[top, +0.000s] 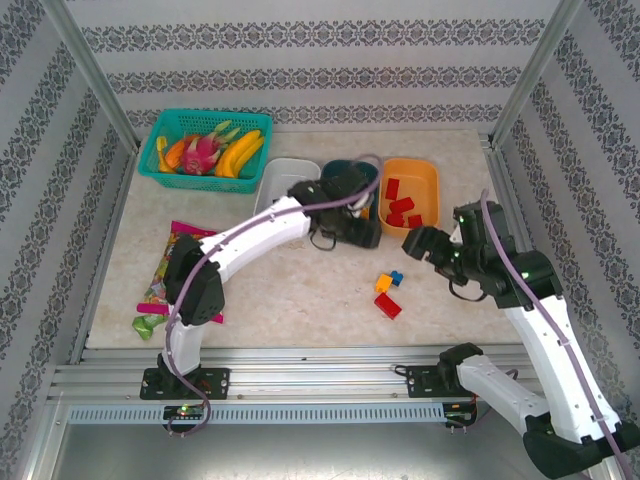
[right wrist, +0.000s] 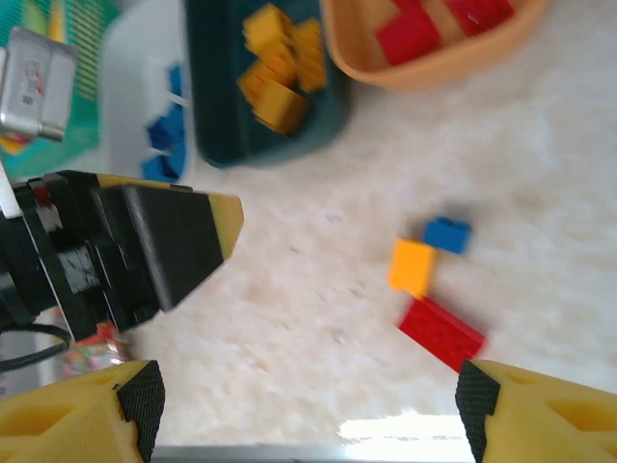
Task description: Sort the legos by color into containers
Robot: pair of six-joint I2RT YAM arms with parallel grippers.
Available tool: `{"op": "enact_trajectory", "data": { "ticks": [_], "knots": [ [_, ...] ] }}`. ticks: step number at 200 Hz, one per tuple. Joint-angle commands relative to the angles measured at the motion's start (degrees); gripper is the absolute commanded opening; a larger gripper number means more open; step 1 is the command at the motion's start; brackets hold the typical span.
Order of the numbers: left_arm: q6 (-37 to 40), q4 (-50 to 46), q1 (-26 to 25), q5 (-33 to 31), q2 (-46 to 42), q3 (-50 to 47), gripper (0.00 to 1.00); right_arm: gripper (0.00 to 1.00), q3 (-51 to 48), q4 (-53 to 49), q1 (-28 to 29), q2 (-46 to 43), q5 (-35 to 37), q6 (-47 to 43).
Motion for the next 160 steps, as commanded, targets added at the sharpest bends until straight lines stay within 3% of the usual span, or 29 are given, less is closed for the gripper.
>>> {"op": "enact_trajectory", "data": {
  "ticks": [1,47,106,144,160],
  "knots": [
    [-0.93,4.86,-3.39,0.60,1.02,-2.55,0.76,0.80,-3.30,-9.77,-0.49,-2.22,2.94,0.64],
    [0.51,3.83,-9.44,0.06,9.54,1.78,0.78,0.77,-5.19,-11.60,-0.40,-5.53,2.07,1.85],
    [1.70,1.00,-10.40,-4.53,18.25,9.24,0.76,0.77,-5.47,-11.97,-0.41,-8.45,0.52,3.14],
    [2.06,-0.15,-10.42,-6.59,21.65,12.08,0.69,0.77,-5.58,-12.14,-0.40,-9.25,-0.31,3.17],
    [2.15,-0.37,-10.41,-7.32,22.41,12.36,0.59,0.77,-5.49,-12.12,-0.39,-9.16,-0.42,3.00]
  ]
}}
